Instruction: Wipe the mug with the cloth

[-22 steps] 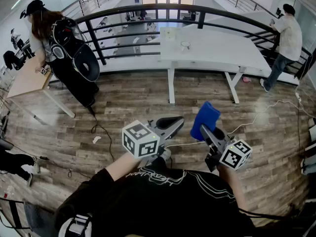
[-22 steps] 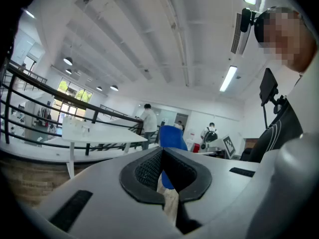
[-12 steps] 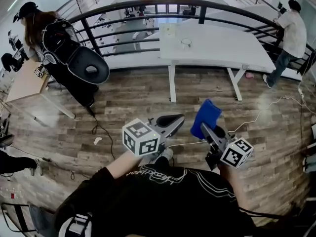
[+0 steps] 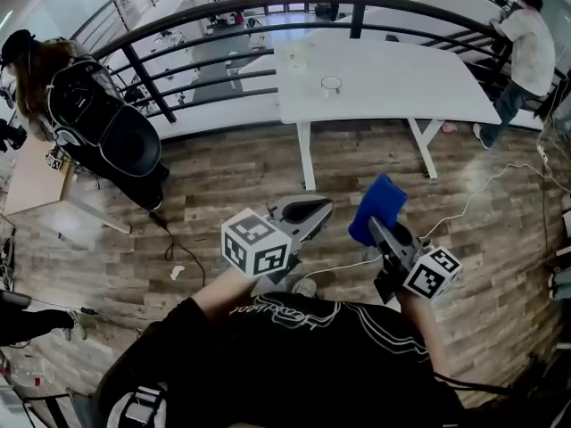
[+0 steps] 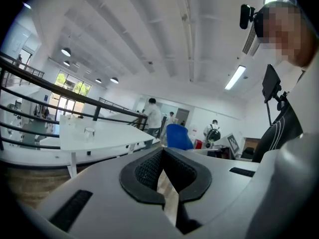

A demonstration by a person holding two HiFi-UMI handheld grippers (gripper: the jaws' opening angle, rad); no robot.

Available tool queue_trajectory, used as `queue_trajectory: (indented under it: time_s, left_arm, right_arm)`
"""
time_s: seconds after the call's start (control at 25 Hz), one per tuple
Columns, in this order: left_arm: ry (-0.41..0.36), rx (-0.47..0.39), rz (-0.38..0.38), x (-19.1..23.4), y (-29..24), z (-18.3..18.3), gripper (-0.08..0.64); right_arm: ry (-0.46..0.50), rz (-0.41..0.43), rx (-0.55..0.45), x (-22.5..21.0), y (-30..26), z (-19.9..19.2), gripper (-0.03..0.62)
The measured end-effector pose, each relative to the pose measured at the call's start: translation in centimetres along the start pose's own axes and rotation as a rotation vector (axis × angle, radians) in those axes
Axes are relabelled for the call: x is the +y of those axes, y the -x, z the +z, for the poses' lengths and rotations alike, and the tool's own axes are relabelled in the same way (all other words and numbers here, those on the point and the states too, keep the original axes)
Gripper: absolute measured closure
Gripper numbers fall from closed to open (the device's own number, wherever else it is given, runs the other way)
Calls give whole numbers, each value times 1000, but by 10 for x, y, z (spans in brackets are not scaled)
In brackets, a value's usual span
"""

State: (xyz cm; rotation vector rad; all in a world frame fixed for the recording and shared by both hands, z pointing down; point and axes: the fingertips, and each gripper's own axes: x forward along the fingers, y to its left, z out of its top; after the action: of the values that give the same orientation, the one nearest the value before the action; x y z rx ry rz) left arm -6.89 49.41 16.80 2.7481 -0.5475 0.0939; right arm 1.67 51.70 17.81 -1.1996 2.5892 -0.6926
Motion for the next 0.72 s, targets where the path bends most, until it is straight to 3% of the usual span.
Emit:
queue_trajectory:
  time_s: [0.2,0.32,0.44,0.72]
  left_arm:
    - [-13,10,3,92,-33,26,552]
    - [18,13,12,164,-63,41,552]
    - [51,20,37,219,-84,39,552]
    - [64,65,96,287,-132,21,552]
  right_arm:
    - [-14,-52,-39,-64,-66,32,528]
    - [-38,-80,-60,-114,-115,52,528]
    - [-93,-91,-63,-154,-150,49,528]
    - [-224,-78,-71,-240,-200,38,528]
